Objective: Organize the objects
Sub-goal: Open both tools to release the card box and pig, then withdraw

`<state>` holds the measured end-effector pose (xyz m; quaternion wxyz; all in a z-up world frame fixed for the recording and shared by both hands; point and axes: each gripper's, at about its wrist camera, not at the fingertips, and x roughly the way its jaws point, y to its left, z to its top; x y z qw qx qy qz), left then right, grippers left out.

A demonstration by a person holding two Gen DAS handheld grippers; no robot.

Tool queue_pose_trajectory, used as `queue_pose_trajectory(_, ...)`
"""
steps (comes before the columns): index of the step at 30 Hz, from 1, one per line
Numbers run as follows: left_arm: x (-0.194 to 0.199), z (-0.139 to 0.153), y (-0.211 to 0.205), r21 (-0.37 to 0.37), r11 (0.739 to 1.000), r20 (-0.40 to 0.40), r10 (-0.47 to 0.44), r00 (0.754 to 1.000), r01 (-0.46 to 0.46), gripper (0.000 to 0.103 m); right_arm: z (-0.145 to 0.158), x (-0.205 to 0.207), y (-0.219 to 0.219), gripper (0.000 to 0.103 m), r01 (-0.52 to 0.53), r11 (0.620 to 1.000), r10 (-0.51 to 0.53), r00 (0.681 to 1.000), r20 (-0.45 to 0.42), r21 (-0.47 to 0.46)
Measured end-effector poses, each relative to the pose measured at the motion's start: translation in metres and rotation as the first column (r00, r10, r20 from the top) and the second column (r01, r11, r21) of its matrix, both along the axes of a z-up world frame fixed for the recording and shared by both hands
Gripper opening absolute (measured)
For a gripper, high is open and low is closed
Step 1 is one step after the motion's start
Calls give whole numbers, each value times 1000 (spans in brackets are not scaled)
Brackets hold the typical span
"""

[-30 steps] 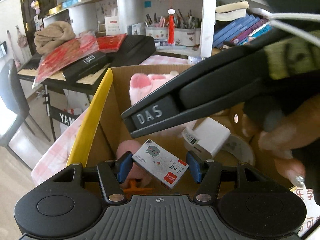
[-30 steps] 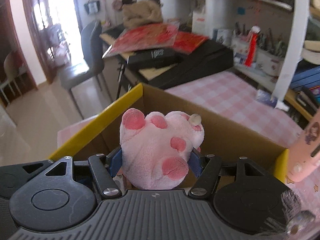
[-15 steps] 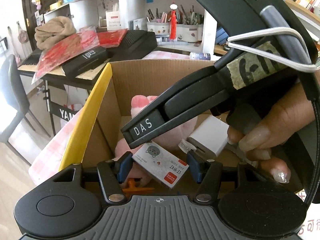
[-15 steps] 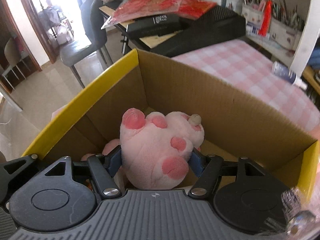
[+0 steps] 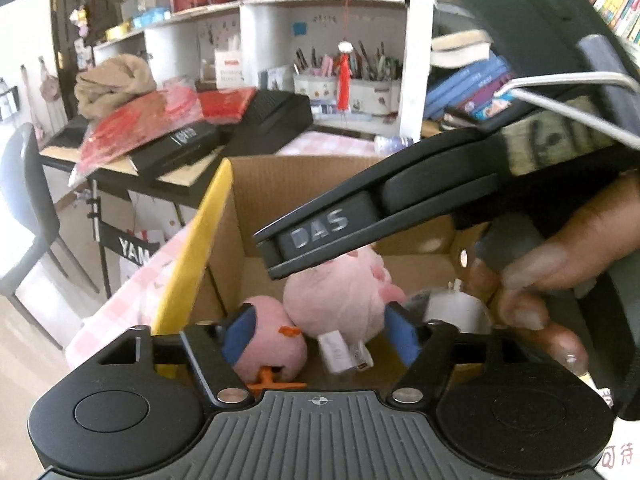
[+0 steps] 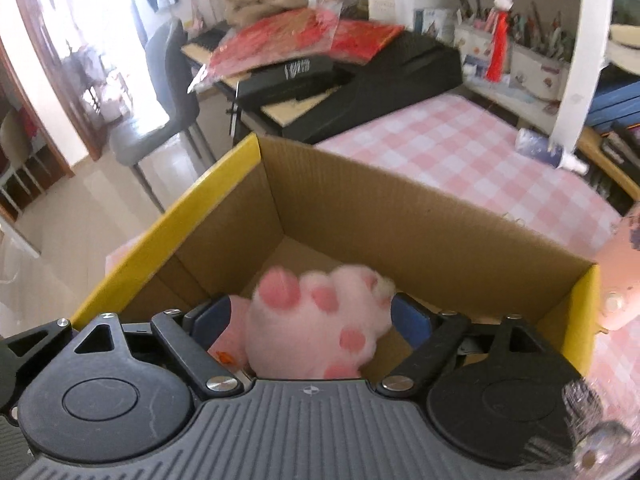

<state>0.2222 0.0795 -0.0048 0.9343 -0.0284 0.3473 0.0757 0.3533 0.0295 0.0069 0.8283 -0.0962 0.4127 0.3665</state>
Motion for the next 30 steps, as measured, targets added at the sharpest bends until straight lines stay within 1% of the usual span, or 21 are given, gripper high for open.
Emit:
queue_pose_trajectory(7, -21, 17, 13, -36, 999, 68, 43, 997, -41, 80, 31, -27, -27, 87, 72, 993, -78, 994, 70, 91)
queue_pose_trajectory(13, -45, 27, 26, -61, 995, 112, 83, 990, -76, 82, 52, -59, -53, 87, 137, 981, -159, 973, 165, 140)
queue_pose_trajectory(18, -66, 32, 31, -73, 993, 139, 98, 985, -89, 83, 60, -91, -75, 87, 195, 965, -232, 944, 233, 173)
queue_pose_trajectory(23, -86, 32, 36, -80, 993, 149, 102, 984, -91, 83, 60, -124, -93, 87, 268, 944, -318, 896, 310, 193)
queue_pose_trajectory(26, -97, 30, 38, -84, 992, 146, 104, 984, -93, 83, 56, -141, -102, 86, 314, 926, -369, 870, 326, 210)
queue_pose_trajectory(30, -114, 27, 38, -80, 993, 139, 95, 986, -84, 83, 49, -163, -109, 86, 357, 912, -406, 850, 335, 201)
